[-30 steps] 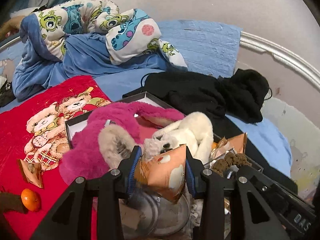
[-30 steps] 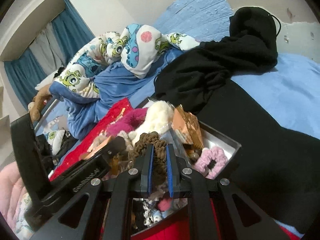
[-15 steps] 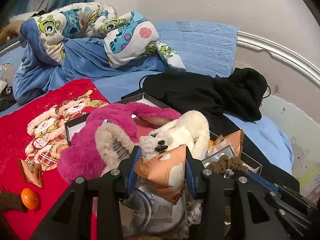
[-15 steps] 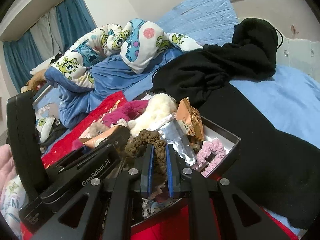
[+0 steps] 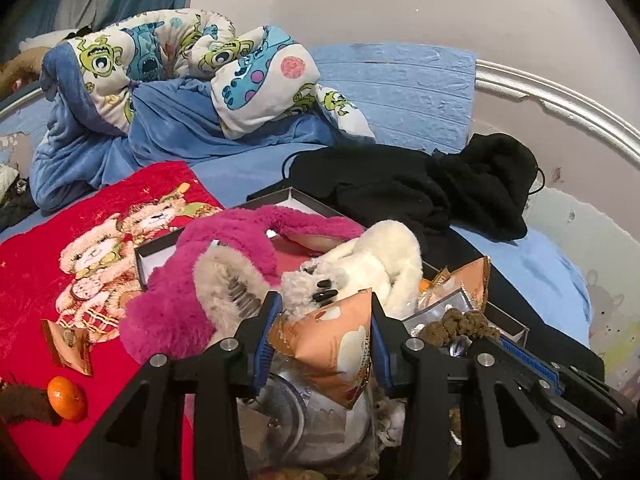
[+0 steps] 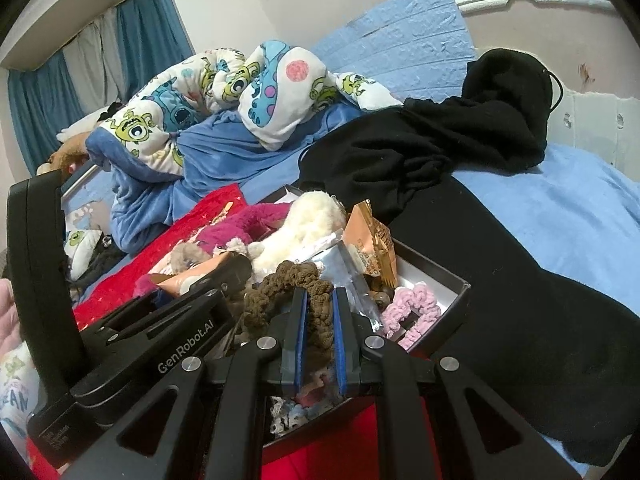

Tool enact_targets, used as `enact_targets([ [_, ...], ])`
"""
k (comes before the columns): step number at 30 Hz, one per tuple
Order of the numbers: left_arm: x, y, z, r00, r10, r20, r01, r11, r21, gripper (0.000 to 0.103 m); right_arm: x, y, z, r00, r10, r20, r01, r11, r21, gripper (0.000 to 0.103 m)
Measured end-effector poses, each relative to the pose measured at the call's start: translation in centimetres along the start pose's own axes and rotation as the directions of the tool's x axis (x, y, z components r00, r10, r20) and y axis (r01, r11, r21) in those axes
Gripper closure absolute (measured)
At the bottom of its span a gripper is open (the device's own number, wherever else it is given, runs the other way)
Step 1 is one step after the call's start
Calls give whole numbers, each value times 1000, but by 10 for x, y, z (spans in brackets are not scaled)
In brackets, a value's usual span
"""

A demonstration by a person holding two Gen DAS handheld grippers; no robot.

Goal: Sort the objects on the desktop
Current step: 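Lower the packet and scrunchie into the tray and open both tools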

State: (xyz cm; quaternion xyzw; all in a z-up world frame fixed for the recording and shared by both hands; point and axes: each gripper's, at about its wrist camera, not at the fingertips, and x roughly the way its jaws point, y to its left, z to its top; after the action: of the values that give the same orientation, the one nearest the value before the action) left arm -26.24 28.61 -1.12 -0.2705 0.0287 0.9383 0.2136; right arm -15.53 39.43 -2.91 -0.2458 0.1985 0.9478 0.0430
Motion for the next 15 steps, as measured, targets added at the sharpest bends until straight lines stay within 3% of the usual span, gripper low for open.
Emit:
enact_targets([
  [6,-1,0,1,1000,-26,-3,26,1000,6,58,1,2,0,1000,5,4,-5,1000,-8,90],
  [9,-2,-1,1,999,-32,-2,32,999,12,47,-1,0,0,1000,4,16,-5,1000,12,86],
  [12,-5,2,4,1000,-21,11,21,1000,8,27,-5,-7,3,999,-6,34,4,998,57,69],
  [14,-8,8,7,1000,-15,17,15,1000,-8,0,-10,-14,4,998,-7,66,1,995,96,41],
  [15,-10,10,8,999,-16,29,17,1000,-11,0,-14,-19,6,996,-2,86,-9,992,125,36],
])
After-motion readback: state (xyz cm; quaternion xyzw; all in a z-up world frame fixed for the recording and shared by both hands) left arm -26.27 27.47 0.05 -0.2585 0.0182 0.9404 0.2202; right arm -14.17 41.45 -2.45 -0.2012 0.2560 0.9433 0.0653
